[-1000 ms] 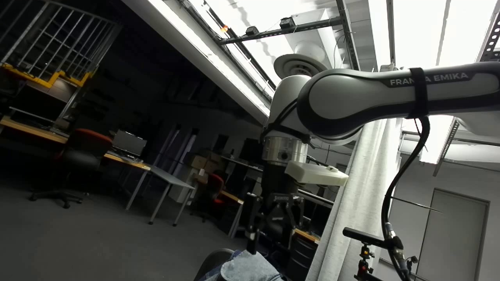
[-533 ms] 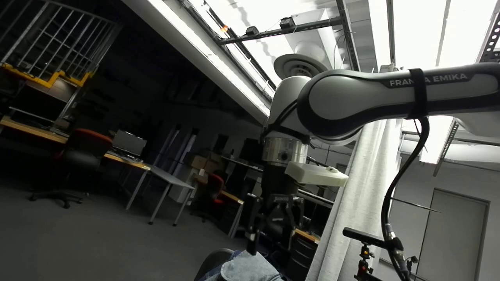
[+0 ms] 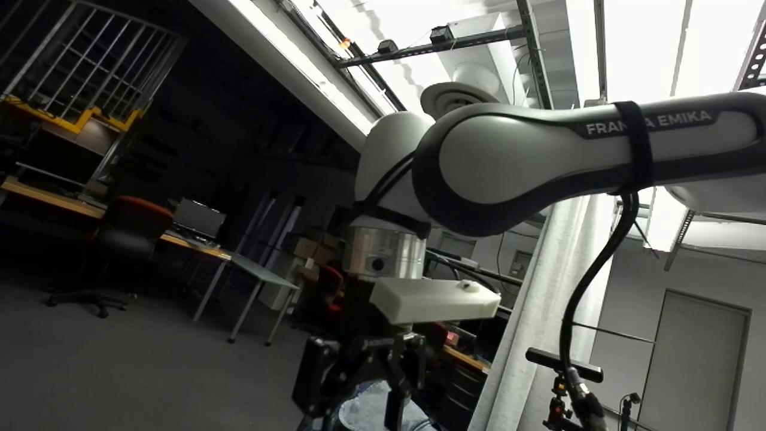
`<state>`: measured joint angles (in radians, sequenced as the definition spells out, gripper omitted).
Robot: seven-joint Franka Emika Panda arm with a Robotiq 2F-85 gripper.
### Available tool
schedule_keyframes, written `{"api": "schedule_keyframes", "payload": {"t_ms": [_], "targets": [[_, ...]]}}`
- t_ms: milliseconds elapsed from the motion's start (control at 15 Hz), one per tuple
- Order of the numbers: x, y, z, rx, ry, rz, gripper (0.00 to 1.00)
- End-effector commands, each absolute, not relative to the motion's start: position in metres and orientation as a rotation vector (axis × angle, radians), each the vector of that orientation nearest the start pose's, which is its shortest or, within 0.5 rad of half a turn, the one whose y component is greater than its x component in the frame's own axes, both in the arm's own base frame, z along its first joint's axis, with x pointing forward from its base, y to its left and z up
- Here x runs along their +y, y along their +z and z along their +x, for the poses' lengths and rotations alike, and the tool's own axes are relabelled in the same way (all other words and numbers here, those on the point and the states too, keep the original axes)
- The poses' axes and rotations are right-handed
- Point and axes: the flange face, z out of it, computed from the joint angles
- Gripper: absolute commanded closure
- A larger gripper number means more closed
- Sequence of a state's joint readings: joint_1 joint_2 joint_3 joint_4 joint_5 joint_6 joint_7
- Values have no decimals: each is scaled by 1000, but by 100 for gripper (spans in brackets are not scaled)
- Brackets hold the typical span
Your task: Put the the jacket on the seat
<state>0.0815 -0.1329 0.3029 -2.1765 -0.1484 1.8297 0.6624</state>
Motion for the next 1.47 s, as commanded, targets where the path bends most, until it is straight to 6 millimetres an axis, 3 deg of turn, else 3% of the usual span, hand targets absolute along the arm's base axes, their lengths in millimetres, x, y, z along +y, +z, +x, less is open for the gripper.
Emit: {"api": "schedule_keyframes", "payload": {"t_ms": [0,67,267,600,800,933,1400], "targets": [[192,404,470,371,222,-3376,0],[185,411,458,379,217,-3377,0],[189,397,464,363,251,-3373,0],[190,400,466,366,241,-3369,0],[177,395,477,425,241,-3355,0],[155,389,490,514,243,-3343,0],[48,361,543,915,219,-3257,0]]}}
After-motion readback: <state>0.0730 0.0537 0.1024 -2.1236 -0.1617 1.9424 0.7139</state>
